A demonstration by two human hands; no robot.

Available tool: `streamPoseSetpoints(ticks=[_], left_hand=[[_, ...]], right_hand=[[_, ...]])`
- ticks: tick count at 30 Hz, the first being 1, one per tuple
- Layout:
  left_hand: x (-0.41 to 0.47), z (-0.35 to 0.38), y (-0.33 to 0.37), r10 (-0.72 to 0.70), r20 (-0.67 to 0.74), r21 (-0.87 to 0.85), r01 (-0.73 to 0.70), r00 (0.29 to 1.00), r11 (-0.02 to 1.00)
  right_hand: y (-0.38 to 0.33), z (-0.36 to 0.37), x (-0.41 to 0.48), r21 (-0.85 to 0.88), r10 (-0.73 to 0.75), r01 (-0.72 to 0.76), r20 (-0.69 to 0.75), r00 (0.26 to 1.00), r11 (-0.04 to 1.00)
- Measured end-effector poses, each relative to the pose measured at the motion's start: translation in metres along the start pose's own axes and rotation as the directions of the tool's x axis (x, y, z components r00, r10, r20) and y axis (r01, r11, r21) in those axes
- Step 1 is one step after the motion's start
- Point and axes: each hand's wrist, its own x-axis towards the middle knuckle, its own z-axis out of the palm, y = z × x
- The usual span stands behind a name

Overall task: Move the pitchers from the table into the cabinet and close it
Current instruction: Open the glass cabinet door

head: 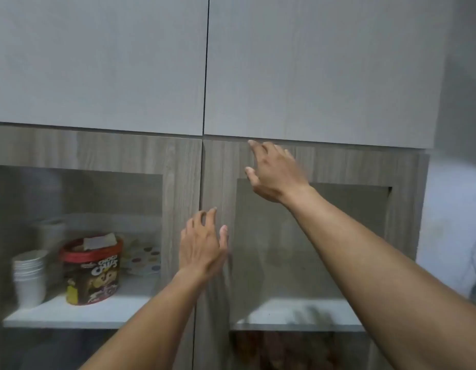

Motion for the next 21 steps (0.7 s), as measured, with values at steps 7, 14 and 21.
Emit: streamPoseSetpoints(ticks=[7,14,21], left_hand=[[0.006,0.033,-0.009,-0.032,-0.074,-0.022,0.031,0.997,0.999],[0.01,0.05,-0.009,-0.073,-0.154,0.037,0.079,0.985,0.996],[0.0,0.053,-0.002,-0.211,-0.169,-0.102,0.196,0.963,0.975]], right_hand=[[-0.003,0.029,0.039,-0.043,-0.076,0.076,0.016,0.997,0.996],[0.003,0.047,0.047,-0.052,-0.075,0.076,0.014,0.997,0.996],[0.0,0.043,0.045,-0.005,-0.042,0.042,0.01,0.999,0.999]])
